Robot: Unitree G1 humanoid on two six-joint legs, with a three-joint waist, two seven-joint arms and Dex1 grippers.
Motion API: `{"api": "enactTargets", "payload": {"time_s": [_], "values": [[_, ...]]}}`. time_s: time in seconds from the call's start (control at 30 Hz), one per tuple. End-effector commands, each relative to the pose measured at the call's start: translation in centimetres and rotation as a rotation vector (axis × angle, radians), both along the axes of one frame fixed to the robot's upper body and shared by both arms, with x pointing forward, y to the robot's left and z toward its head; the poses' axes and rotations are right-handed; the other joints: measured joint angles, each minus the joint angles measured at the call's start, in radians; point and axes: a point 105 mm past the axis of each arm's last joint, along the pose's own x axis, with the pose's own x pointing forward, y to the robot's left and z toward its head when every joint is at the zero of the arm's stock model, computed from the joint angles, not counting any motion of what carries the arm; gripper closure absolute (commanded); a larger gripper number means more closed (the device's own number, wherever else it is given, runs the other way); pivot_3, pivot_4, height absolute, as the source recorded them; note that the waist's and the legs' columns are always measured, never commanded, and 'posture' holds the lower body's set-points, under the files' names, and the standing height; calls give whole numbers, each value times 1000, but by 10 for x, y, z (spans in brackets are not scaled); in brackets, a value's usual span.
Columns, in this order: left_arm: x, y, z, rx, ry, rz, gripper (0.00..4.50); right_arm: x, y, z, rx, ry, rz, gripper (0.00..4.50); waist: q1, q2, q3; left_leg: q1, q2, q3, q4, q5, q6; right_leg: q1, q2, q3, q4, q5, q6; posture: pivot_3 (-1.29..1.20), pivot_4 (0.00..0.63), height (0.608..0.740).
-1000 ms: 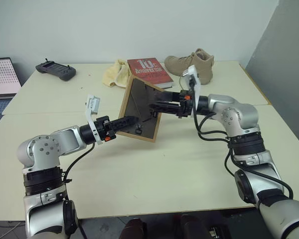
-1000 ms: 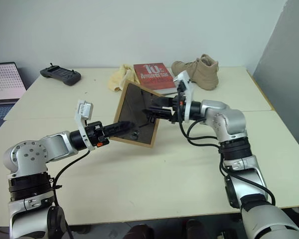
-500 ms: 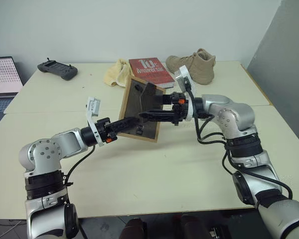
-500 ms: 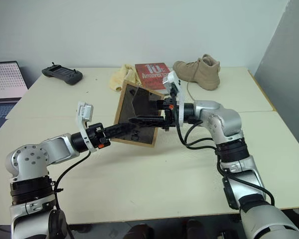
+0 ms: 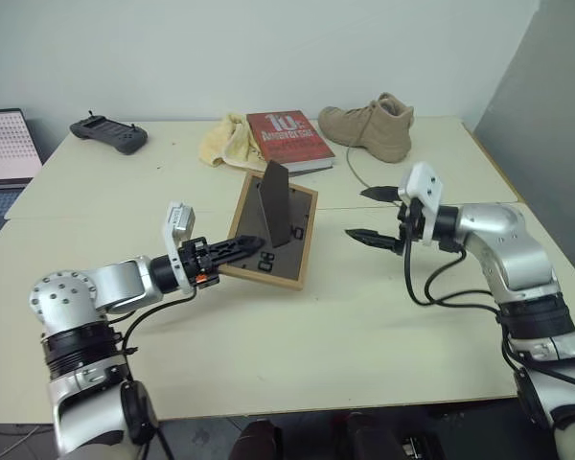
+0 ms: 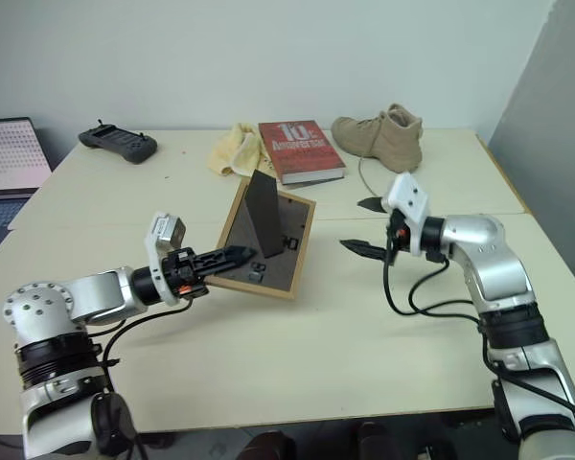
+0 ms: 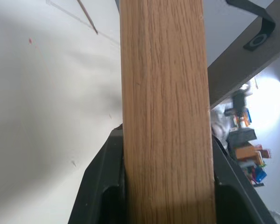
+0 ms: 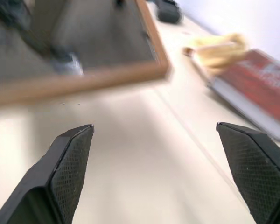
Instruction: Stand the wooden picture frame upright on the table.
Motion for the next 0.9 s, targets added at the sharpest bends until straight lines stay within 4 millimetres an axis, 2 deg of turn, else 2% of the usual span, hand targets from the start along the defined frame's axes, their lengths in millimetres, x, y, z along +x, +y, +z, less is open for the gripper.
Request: {"api": "enactTargets", "payload": {"time_s": [0.03, 0.17, 0.27, 0.47, 0.6, 0.77, 0.87, 0.9], "values": [[-7, -3, 13, -69, -10, -58, 3201, -3, 20, 10, -197, -560, 69, 31, -1, 0, 0, 1, 0, 0, 0, 0, 0, 0, 0, 0, 0, 0, 0, 0, 150, 740], [-13, -14, 17, -95, -6, -89, 3201, -4, 42, 7, -239, -833, 131, 31, 0, 0, 0, 1, 0, 1, 0, 2, -4, 0, 0, 1, 2, 0, 0, 0, 150, 740], [-21, -22, 15, -58, 2, -111, 3201, -6, 60, 17, -168, -965, 151, 31, 3, -1, 0, 0, 0, 0, 0, 4, -6, -1, 0, 1, 1, 0, 0, 0, 150, 740], [-22, -27, 16, -56, -18, -96, 3201, -14, 85, 20, -72, -1058, 225, 31, 8, -1, 0, 0, 0, 0, 0, 4, -7, 0, 0, 1, 0, 0, 0, 0, 150, 740], [-20, -28, 15, -62, -25, -75, 3201, -12, 86, 25, -45, -1067, 237, 750, 7, -1, 0, 1, -1, 0, 0, 4, -7, 1, 0, 1, 0, 0, 0, 0, 150, 740], [-20, -30, 16, -57, -35, -61, 3201, -12, 84, 30, -25, -1088, 238, 2090, 5, -1, 0, 1, 0, 1, 0, 4, -7, 1, 0, 1, 0, 0, 0, 0, 150, 740], [-21, -31, 14, -38, -39, -52, 3201, -14, 85, 30, -18, -1094, 253, 2711, 5, -1, 0, 1, 0, 1, 0, 4, -7, 1, 0, 1, 0, 0, 0, 0, 150, 740], [-21, -32, 15, -32, -42, -48, 3201, -14, 85, 30, -22, -1097, 257, 2780, 5, -1, 0, 1, 0, 1, 0, 4, -7, 1, 0, 1, 0, 0, 0, 0, 150, 740]]}}
